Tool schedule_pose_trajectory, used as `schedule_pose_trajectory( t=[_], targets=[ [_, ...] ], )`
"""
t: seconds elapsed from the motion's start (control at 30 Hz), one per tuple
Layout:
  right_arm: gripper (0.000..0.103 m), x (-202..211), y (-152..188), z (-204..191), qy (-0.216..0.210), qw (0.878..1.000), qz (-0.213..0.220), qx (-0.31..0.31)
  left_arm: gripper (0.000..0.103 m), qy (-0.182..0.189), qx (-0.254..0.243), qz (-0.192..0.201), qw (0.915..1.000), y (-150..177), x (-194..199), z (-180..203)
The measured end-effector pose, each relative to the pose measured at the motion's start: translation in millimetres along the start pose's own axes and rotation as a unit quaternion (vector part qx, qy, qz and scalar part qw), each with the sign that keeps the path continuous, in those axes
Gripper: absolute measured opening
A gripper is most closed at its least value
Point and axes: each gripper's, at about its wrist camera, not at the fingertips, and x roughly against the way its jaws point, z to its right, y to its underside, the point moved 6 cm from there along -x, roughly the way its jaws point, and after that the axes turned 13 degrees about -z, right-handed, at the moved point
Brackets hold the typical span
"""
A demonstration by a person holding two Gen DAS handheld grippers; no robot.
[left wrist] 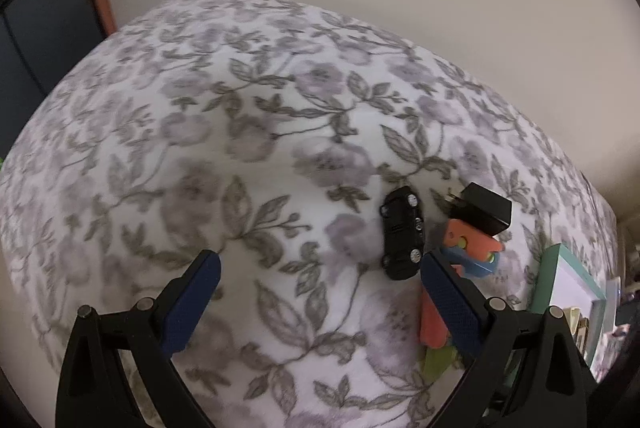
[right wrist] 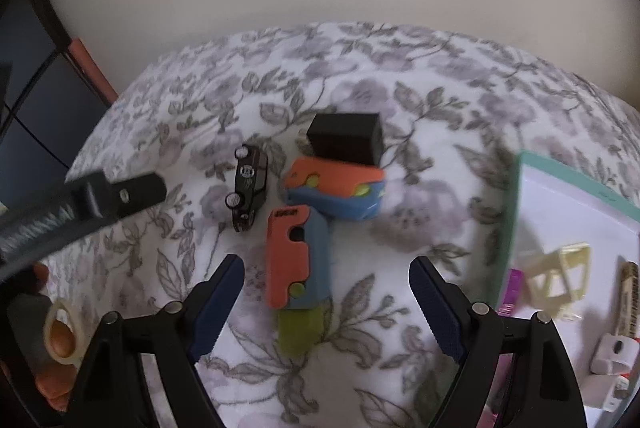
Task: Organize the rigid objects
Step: 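Grasp the black toy car with the left tool while the right tool grasps the orange-blue toy knife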
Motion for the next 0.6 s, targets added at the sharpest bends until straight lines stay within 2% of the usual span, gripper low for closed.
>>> schedule_pose_trajectory(
  t=[0.23, 0.37, 0.5, 0.6],
  targets=[
    [0.087, -29, -4, -8, 0.022, 1.000, -0.017, 0.009, 0.100, 0.026, -0.042, -0.011, 0.9987, -15, -17, 13],
    [0.086, -39, -4, -11, 0.054, 0.998, -0.013, 0.020, 0.100, 0.036, -0.067, -0.012, 0.9971, -24, -25, 25],
    [0.083, -42, -5, -9, 0.071, 0.997, -0.008, 0.021, 0.100, 0.038, -0.083, -0.019, 0.9956, -29, -36, 38],
    [0.082, -41, -6, -5, 0.064, 0.998, -0.006, 0.016, 0.100, 0.028, -0.092, -0.023, 0.9951, -30, -44, 45]
  ],
)
